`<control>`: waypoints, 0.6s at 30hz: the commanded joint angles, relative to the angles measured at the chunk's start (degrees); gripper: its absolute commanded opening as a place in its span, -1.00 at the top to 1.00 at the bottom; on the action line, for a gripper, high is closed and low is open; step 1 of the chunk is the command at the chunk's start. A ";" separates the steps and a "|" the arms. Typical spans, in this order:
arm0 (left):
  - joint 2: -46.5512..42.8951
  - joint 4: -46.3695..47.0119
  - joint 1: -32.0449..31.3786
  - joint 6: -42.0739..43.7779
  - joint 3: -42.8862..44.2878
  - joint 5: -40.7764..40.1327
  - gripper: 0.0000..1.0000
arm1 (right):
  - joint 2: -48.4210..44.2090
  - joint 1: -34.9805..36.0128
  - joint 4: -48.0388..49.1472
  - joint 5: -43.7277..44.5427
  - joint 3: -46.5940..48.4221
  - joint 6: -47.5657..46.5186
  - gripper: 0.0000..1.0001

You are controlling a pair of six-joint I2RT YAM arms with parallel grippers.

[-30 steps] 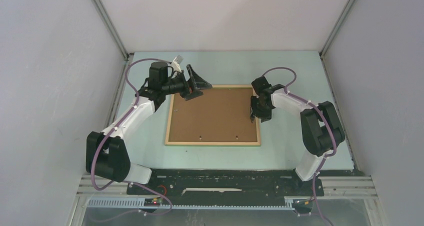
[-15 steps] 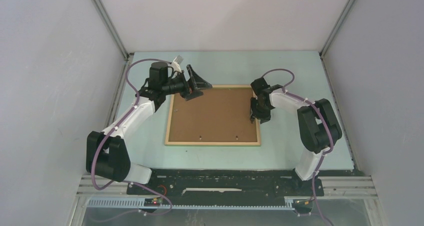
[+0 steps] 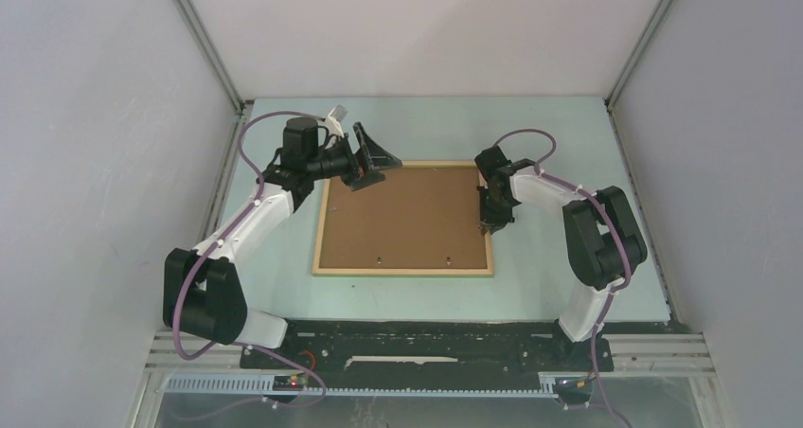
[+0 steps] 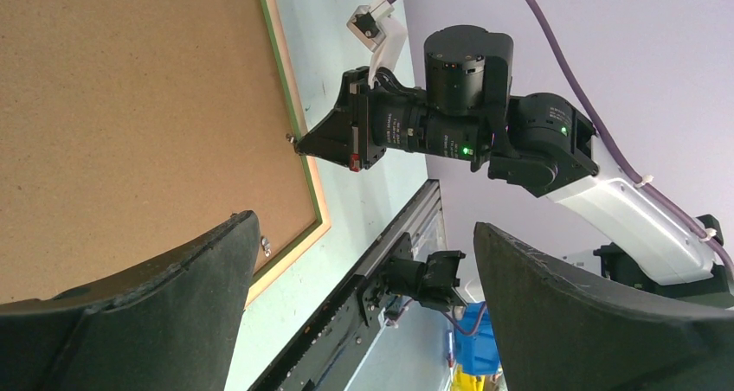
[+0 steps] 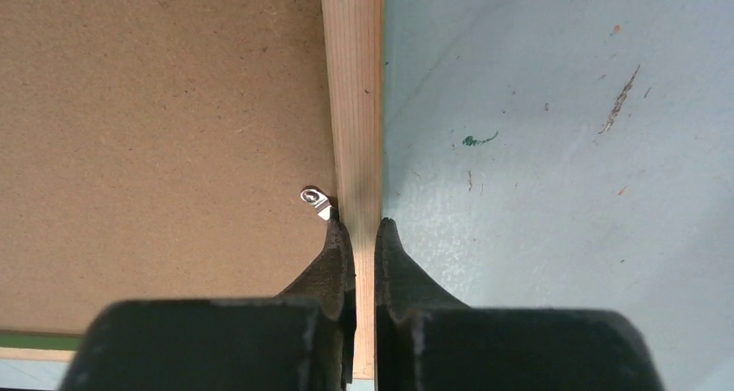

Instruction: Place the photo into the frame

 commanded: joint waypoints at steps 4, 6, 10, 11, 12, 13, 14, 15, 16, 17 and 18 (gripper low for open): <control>-0.11 2.74 0.15 -0.90 -1.80 1.69 -1.00 | -0.27 0.16 1.24 2.64 1.21 0.00 0.72; -0.21 2.75 0.12 -0.90 -1.86 1.69 -1.00 | -1.66 0.58 0.92 2.72 1.27 -0.37 0.34; -0.33 2.77 0.15 -0.90 -1.87 1.69 -1.00 | -3.52 0.57 2.09 1.96 1.14 -0.64 -0.11; -0.37 2.78 0.15 -0.90 -1.89 1.62 -1.00 | -3.42 0.44 2.74 1.49 1.13 -0.66 -0.16; -0.37 2.77 0.15 -0.90 -1.93 1.60 -1.00 | -3.33 0.17 3.52 0.71 1.13 -0.59 -0.19; -0.31 2.81 0.15 -0.90 -1.90 1.62 -1.00 | -2.91 -0.18 4.50 -0.24 1.17 -0.47 -0.20; -0.25 2.84 0.15 -0.90 -1.91 1.68 -1.00 | -2.39 -0.54 5.28 -1.17 1.21 -0.23 -0.21; -0.20 2.78 0.08 -0.90 -1.93 1.69 -1.00 | -1.72 -0.99 5.94 -2.74 1.51 -0.01 -0.21; -0.17 2.77 0.14 -0.90 -1.92 1.69 -1.00 | -1.22 -1.33 6.63 -3.90 1.89 0.14 -0.21; -0.12 2.79 0.15 -0.90 -1.94 1.69 -1.00 | -0.69 -1.62 7.04 -4.41 2.23 0.27 -0.22; -0.03 2.77 0.14 -0.90 -1.94 1.76 -1.00 | 0.04 -1.75 7.37 -4.69 2.85 0.36 -0.22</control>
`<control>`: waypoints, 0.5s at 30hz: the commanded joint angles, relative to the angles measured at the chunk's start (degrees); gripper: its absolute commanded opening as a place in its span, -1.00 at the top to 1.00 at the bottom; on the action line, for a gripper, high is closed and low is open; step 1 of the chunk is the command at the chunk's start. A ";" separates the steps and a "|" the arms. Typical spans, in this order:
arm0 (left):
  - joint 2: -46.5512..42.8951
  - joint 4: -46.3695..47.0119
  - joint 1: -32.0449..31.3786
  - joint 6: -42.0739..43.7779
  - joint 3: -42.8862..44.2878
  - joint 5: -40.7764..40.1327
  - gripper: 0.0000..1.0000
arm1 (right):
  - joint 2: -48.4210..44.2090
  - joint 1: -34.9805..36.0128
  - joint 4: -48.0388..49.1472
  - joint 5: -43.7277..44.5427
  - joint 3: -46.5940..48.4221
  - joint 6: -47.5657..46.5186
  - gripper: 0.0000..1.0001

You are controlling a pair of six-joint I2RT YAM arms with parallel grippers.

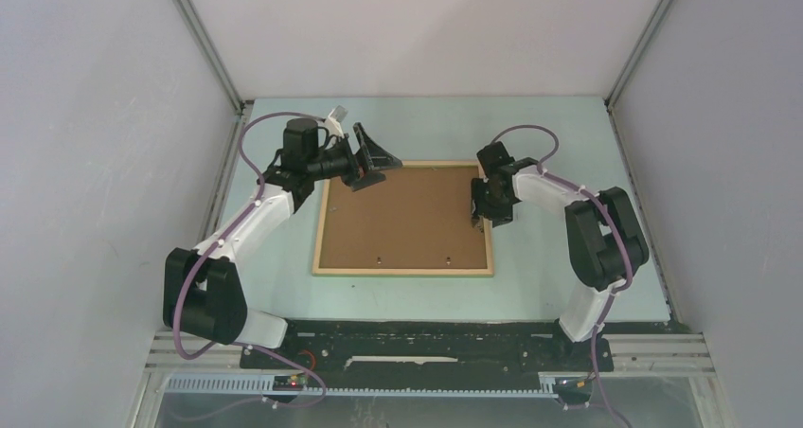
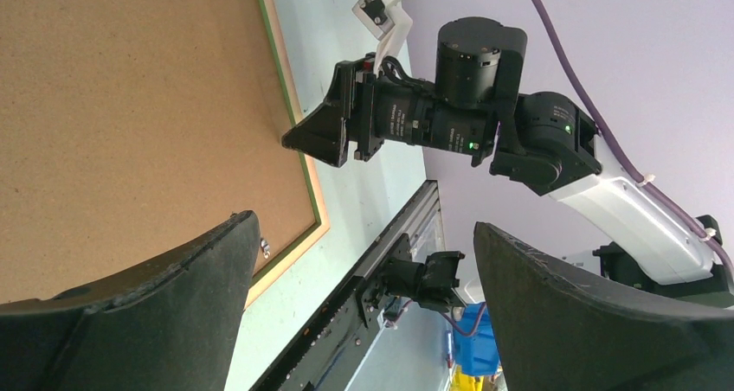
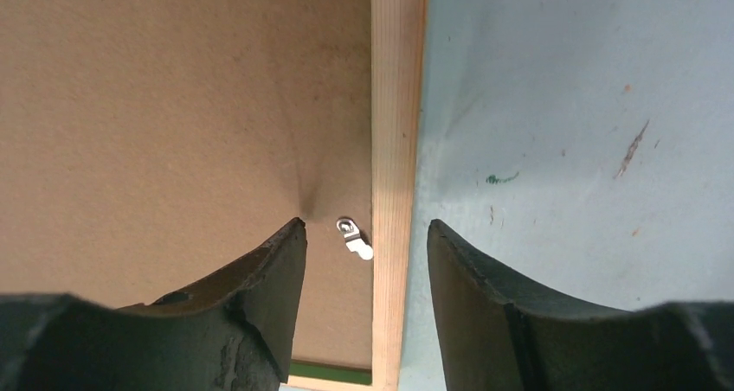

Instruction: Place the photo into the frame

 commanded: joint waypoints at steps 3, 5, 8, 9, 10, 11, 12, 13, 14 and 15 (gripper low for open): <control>-0.05 1.52 0.15 -0.40 -1.25 1.60 -1.00 | 3.70 -2.09 3.04 -3.00 5.59 -0.30 -0.14; -0.02 1.55 0.08 -0.48 -1.27 1.67 -1.00 | 5.24 -2.55 3.36 -3.37 7.05 -1.74 0.00; 0.01 1.69 0.15 -0.64 -1.33 1.82 -1.00 | 7.98 -3.02 3.83 -5.37 10.03 -6.11 0.39; -0.04 1.85 0.14 -0.74 -1.40 1.86 -1.00 | 9.06 -3.26 4.09 -6.51 11.15 -7.74 0.47; 0.00 1.92 0.15 -0.82 -1.42 1.86 -1.00 | 9.88 -3.51 4.48 -8.19 12.34 -9.16 0.50; 0.04 2.01 0.15 -0.81 -1.39 1.86 -1.00 | 10.79 -3.90 4.82 -10.32 13.66 -10.43 0.50; 0.11 2.10 0.15 -0.84 -1.51 1.82 -1.00 | 11.73 -4.32 5.11 -12.11 15.36 -11.09 0.49; 0.14 2.11 0.15 -0.85 -1.51 1.78 -1.00 | 12.97 -4.79 5.37 -13.85 17.29 -11.45 0.45; 0.35 2.11 0.15 -0.84 -1.58 1.71 -1.00 | 14.18 -5.35 5.32 -14.55 19.65 -11.61 0.37; 0.58 2.13 0.11 -0.76 -1.56 1.63 -1.00 | 15.77 -5.82 5.01 -15.44 22.23 -11.63 0.28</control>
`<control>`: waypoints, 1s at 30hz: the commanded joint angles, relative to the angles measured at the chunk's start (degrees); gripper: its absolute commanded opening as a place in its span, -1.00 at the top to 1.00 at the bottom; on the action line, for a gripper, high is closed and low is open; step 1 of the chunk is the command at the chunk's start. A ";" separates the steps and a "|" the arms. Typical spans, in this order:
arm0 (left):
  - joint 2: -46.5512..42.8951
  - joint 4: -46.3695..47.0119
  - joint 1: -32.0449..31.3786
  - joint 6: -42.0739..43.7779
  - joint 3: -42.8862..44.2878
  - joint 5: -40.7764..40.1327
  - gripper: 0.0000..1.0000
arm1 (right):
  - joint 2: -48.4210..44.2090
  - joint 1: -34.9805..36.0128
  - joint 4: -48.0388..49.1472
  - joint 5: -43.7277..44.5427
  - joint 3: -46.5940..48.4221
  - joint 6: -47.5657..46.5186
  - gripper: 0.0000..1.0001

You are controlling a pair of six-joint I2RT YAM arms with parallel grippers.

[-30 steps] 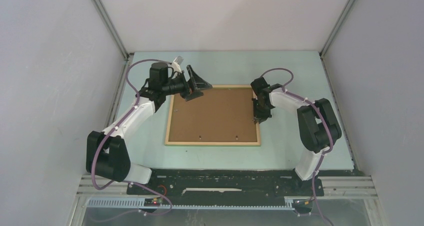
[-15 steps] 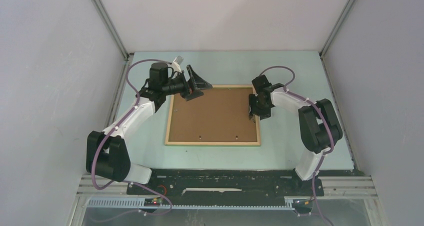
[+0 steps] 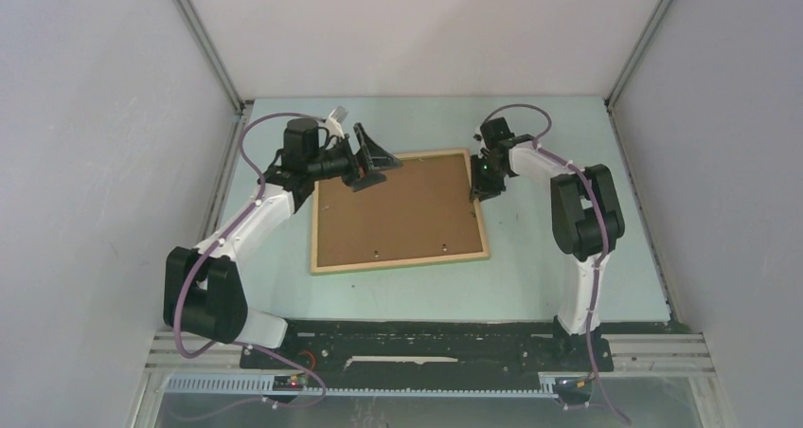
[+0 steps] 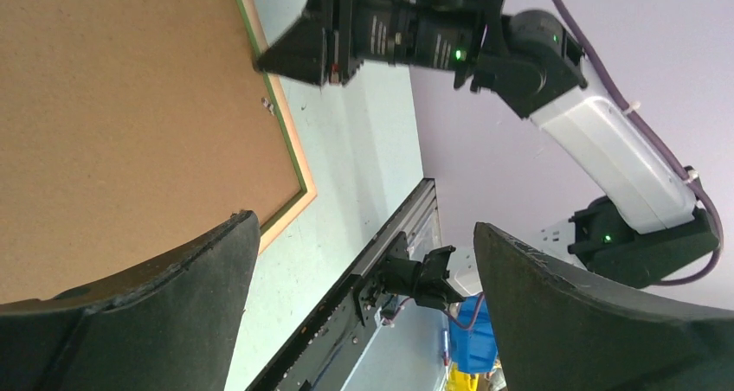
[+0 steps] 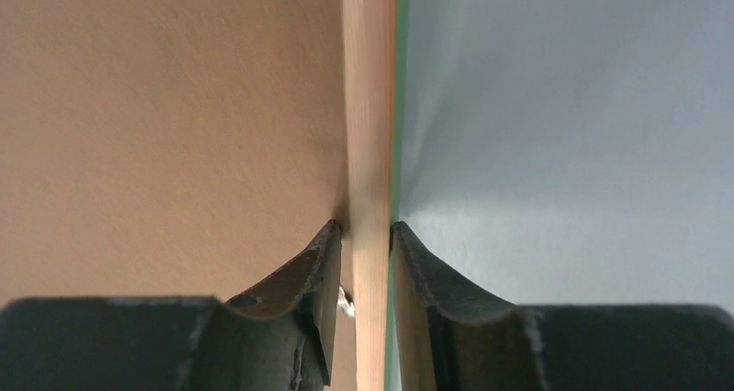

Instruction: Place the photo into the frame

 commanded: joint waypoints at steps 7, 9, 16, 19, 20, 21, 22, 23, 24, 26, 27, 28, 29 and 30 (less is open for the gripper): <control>2.04 1.01 0.15 0.96 -1.29 0.36 -1.00 | 7.47 -1.50 -7.66 -2.86 25.17 2.15 -0.10; 2.15 0.28 0.14 1.49 -1.00 0.07 -1.00 | 3.04 -0.29 -8.99 0.81 21.68 5.01 -0.18; 1.57 0.16 0.11 1.51 -0.94 0.05 -1.00 | -22.63 5.71 3.21 -0.32 -12.66 27.10 -0.20; 1.54 0.18 0.15 1.32 -0.97 0.21 -1.00 | -29.95 6.78 5.20 -1.21 -24.79 43.64 -0.14; 1.52 0.26 0.12 1.31 -0.91 0.29 -1.00 | -31.23 7.04 4.97 -1.56 -27.70 47.76 -0.12; 1.39 0.27 0.07 1.37 -0.97 0.17 -1.00 | -32.32 7.16 4.05 -1.67 -29.85 50.89 -0.09; 1.25 0.23 0.04 1.35 -1.07 0.21 -1.00 | -33.11 7.29 2.80 -1.15 -31.29 53.38 -0.08; 1.13 0.25 0.05 1.30 -1.04 0.20 -1.00 | -33.79 7.70 2.10 -0.07 -32.35 55.20 -0.07; 0.98 0.27 -0.02 1.29 -0.99 0.22 -1.00 | -34.22 8.22 2.30 1.62 -33.34 56.14 -0.07; 0.64 0.34 -0.13 1.37 -1.01 0.15 -1.00 | -34.07 8.23 1.69 2.73 -34.13 57.09 -0.07; 0.51 0.32 -0.19 1.42 -1.00 0.06 -1.00 | -33.88 8.08 1.53 2.83 -34.21 57.47 -0.07; 0.41 0.32 -0.24 1.46 -1.07 0.04 -1.00 | -33.49 8.13 2.04 2.84 -34.23 57.97 -0.07; 0.40 0.31 -0.24 1.46 -1.02 0.01 -1.00 | -33.09 8.27 2.58 2.73 -34.35 58.59 -0.07; 0.44 0.31 -0.28 1.45 -1.07 0.04 -1.00 | -32.65 8.43 3.02 2.28 -34.51 59.30 -0.06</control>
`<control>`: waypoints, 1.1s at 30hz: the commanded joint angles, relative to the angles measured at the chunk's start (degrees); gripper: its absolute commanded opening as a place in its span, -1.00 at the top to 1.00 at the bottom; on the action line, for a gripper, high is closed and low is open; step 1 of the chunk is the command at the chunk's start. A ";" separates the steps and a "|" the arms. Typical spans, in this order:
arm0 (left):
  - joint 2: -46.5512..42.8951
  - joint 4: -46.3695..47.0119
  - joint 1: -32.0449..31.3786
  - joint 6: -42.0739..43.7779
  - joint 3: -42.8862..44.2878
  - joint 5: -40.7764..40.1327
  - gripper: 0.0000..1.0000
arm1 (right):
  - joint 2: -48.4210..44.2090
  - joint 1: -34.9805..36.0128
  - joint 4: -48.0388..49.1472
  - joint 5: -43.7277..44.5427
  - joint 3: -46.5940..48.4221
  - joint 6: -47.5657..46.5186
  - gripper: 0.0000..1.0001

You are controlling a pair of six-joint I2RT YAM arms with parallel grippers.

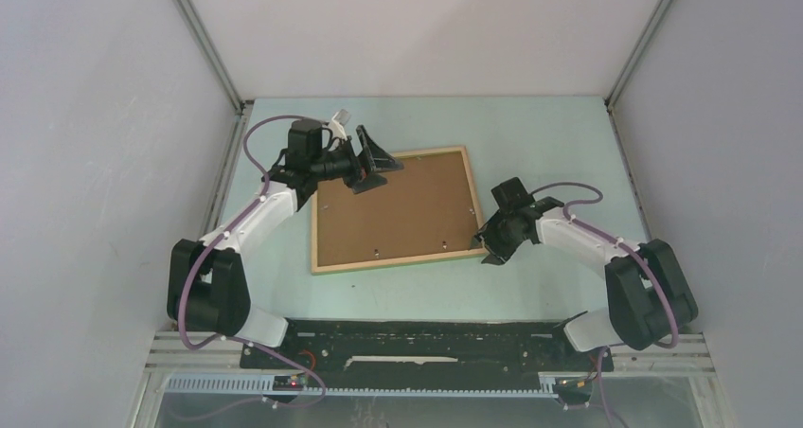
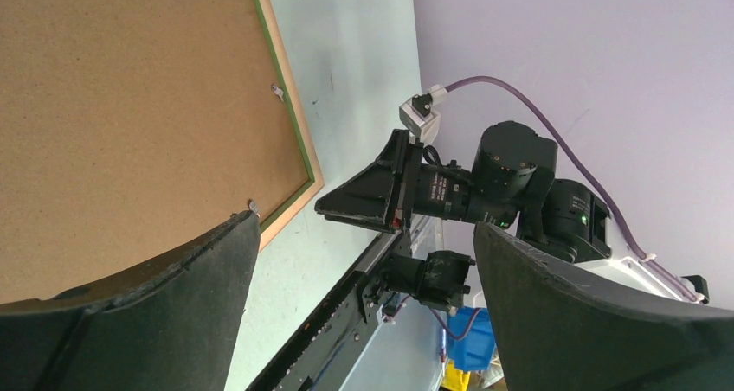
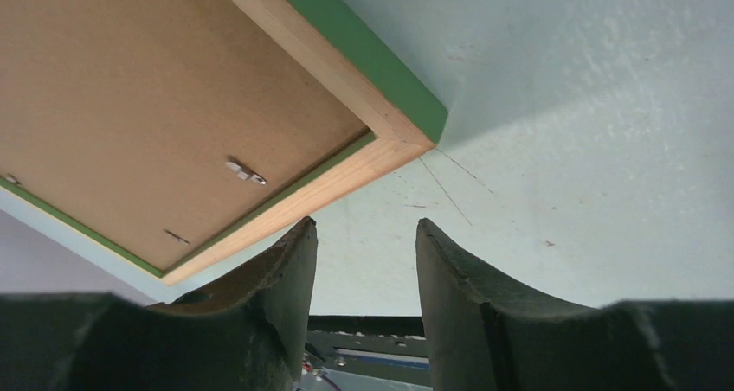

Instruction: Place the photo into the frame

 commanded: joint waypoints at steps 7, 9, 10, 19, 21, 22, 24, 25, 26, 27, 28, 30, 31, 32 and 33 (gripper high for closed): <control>-2.09 0.64 -0.22 0.96 -0.91 0.74 -1.00 | 2.55 0.93 4.92 1.43 -1.32 12.53 -0.03; -2.18 0.66 -0.23 0.92 -0.87 0.72 -1.00 | 3.36 1.00 5.24 1.92 -1.65 13.64 0.00; -2.15 0.69 -0.22 0.83 -0.87 0.83 -1.00 | 3.80 0.96 5.39 2.17 -1.63 13.95 0.00; -2.41 1.62 -0.22 0.21 -1.07 1.46 -1.00 | 8.24 0.54 7.53 5.54 -2.10 13.93 0.24; -2.55 1.75 -0.22 0.08 -1.11 1.61 -1.00 | 8.79 -0.72 7.66 7.04 -2.12 11.41 0.45; -2.70 1.82 -0.22 0.13 -1.13 1.53 -1.00 | 9.12 -1.70 7.59 7.45 -2.12 9.81 0.56; -2.79 1.76 -0.23 0.08 -1.17 1.50 -1.00 | 9.62 -4.44 9.08 8.87 -2.09 5.19 0.74; -2.76 1.76 -0.27 0.02 -1.16 1.63 -1.00 | 10.06 -6.08 9.72 8.35 -1.81 2.07 0.86; -2.76 1.83 -0.23 -0.08 -1.17 1.73 -1.00 | 10.87 -7.53 10.61 8.15 -0.98 -1.28 1.00; -2.83 1.92 -0.22 -0.21 -1.23 1.78 -1.00 | 11.85 -8.70 10.95 6.08 0.30 -5.01 1.00; -2.96 2.11 -0.22 -0.26 -1.26 1.82 -1.00 | 13.11 -9.72 9.90 5.31 2.28 -8.48 1.00; -3.11 2.13 -0.23 -0.18 -1.24 1.62 -1.00 | 15.03 -10.96 7.22 5.81 6.47 -15.09 1.00; -3.06 2.18 -0.25 -0.18 -1.28 1.69 -1.00 | 15.75 -11.07 6.07 7.01 8.15 -18.10 1.00; -2.98 2.16 -0.25 -0.26 -1.24 1.70 -1.00 | 16.47 -11.20 4.24 9.77 10.23 -20.38 1.00; -2.94 2.17 -0.25 -0.29 -1.33 1.78 -1.00 | 17.18 -11.32 3.04 12.91 12.22 -23.08 1.00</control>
